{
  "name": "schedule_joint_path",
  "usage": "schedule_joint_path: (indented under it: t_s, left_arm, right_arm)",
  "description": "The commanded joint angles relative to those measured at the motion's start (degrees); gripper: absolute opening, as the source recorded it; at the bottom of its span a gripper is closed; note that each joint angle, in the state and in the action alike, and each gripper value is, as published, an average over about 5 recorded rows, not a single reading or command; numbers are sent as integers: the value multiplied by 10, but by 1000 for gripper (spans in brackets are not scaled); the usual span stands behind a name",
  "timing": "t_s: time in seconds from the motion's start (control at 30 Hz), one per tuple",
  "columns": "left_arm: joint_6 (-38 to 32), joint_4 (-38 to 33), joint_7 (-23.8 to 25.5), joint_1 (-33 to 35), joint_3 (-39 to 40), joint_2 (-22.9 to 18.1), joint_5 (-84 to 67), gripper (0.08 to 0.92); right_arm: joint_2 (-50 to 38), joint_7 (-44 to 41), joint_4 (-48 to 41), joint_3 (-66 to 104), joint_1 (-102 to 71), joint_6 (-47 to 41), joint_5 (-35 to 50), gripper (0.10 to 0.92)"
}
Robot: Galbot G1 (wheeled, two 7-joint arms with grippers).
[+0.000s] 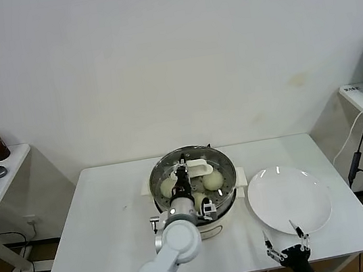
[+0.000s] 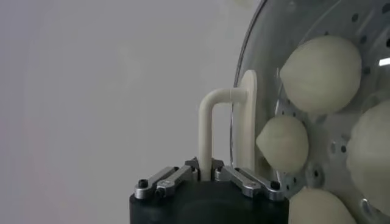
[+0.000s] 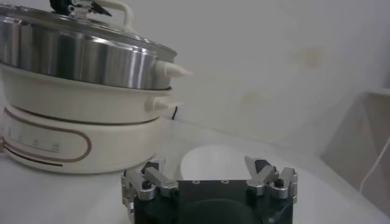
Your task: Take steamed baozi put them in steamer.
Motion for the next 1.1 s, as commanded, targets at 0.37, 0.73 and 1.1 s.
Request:
schedule_joint_path:
  t_s: [0.37,0.73,1.1]
  left_arm:
    - [-68,-155,-155,128,-58,48,-331,473]
    - [-431,-289,-281,469,-302,96,-757,776]
    - [-495,-255,-305,669,-402,74,-946,823]
  right_arm:
    - [0,-1,-1,4,-1,-2,-1,823]
    - [-5,1,-2,-2,-4,2,13,823]
    - [-67,-6,72,-49,-72,-29,115,823]
